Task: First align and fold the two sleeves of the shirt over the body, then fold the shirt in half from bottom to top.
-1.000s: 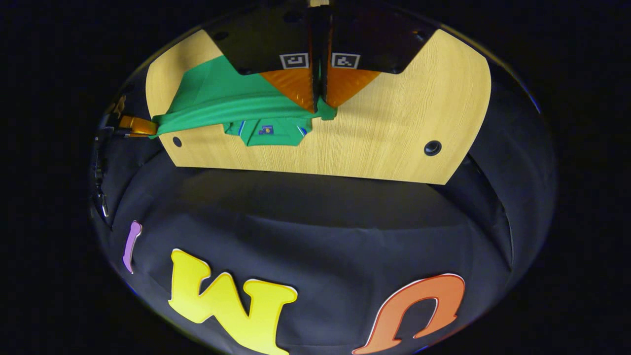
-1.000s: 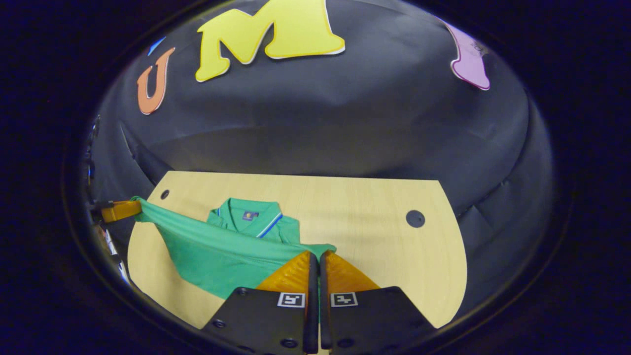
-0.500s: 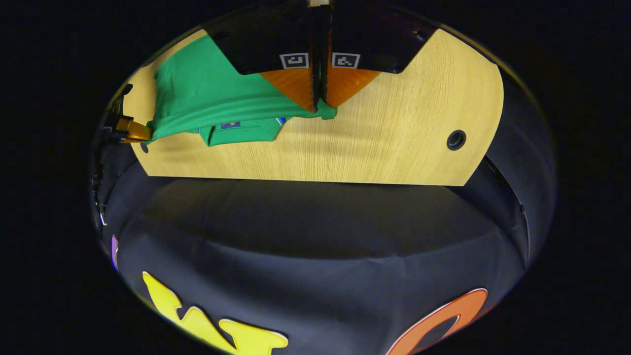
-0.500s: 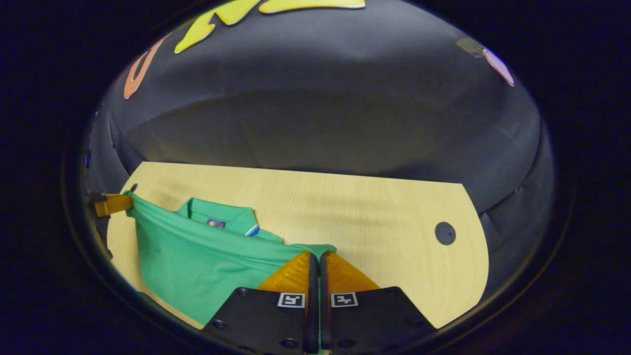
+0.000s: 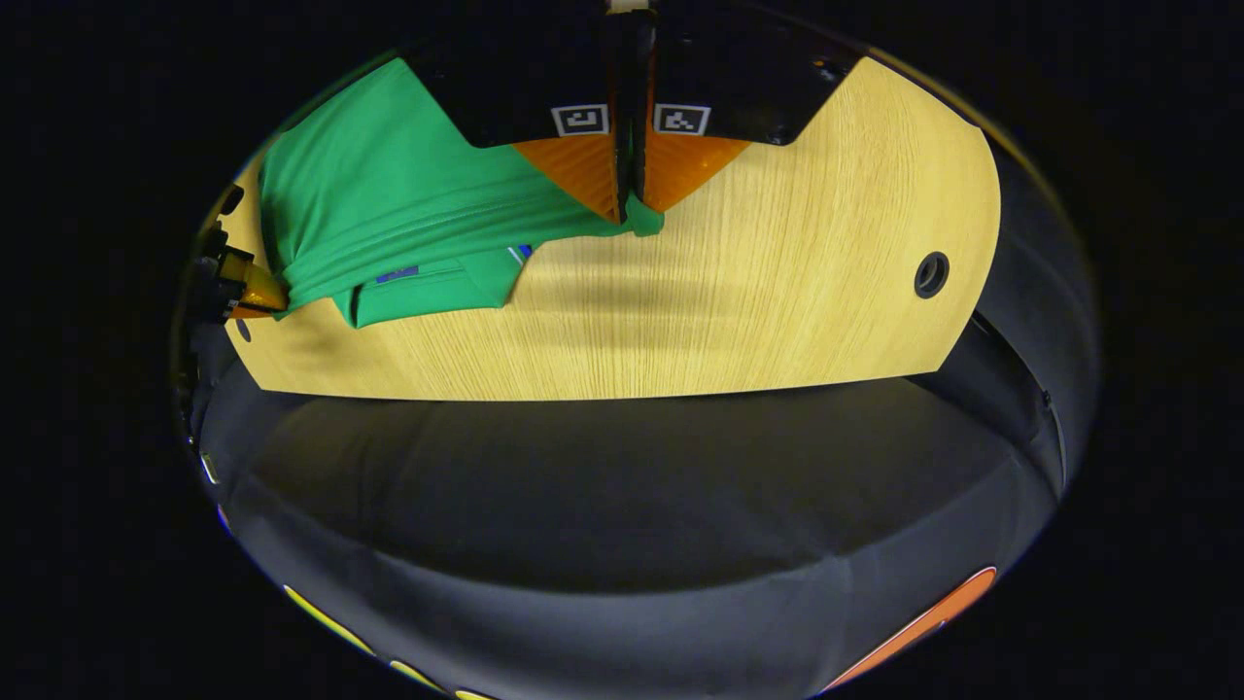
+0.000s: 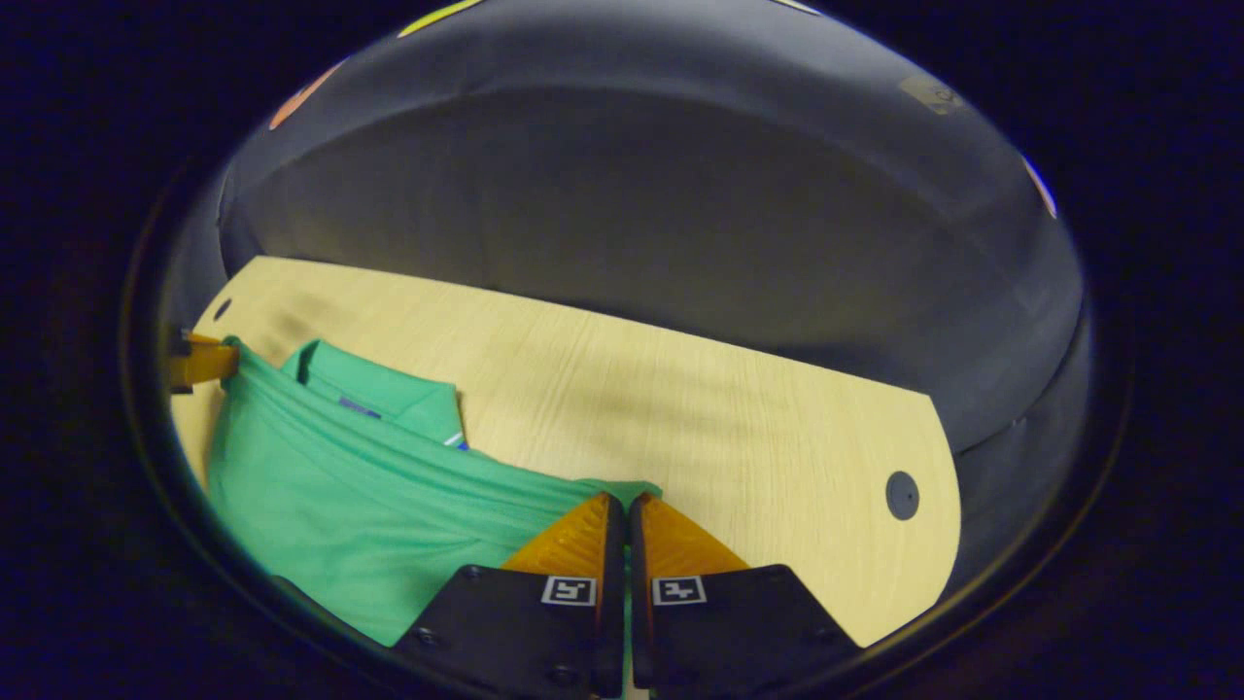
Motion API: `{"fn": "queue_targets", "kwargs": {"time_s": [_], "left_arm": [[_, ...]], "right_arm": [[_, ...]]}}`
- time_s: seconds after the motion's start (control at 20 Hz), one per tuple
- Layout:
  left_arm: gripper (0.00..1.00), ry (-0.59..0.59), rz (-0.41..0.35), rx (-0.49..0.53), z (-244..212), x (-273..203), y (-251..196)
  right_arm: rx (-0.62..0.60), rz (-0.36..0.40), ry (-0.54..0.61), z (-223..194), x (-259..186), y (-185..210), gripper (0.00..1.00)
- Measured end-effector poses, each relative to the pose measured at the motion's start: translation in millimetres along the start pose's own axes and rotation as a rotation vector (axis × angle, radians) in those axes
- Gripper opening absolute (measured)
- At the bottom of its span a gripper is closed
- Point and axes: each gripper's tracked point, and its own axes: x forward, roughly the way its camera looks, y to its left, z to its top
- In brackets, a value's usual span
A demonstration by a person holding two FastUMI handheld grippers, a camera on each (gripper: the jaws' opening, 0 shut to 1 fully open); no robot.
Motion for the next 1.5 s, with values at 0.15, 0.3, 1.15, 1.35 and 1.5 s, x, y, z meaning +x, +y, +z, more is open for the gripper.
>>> {"fn": "queue_targets", "kwargs": {"time_s": [0.15, 0.3, 1.15, 1.35, 1.5], "left_arm": [[0.05, 0.015, 0.002, -0.011, -4, 2, -2], [0.15, 0.027, -0.01, -0.011, -7, -2, -6], [0.9, -0.329, 0.008, -0.107, 56, -261, -2], [0.96, -0.426, -0.017, -0.059, 54, -350, -13], [0.98, -0.499, 0.015, -0.028, 49, -396, -20]], "right_arm": [[0.044, -0.003, 0.023, -4, -4, -1, 0.18], [0.164, 0.027, 0.06, -9, -15, -4, 0.46], [0.286, -0.043, -0.255, 57, -293, -70, 0.96], [0.308, -0.091, -0.409, 56, -391, -82, 0.92], [0.289, -0.088, -0.496, 51, -448, -73, 0.96]]}}
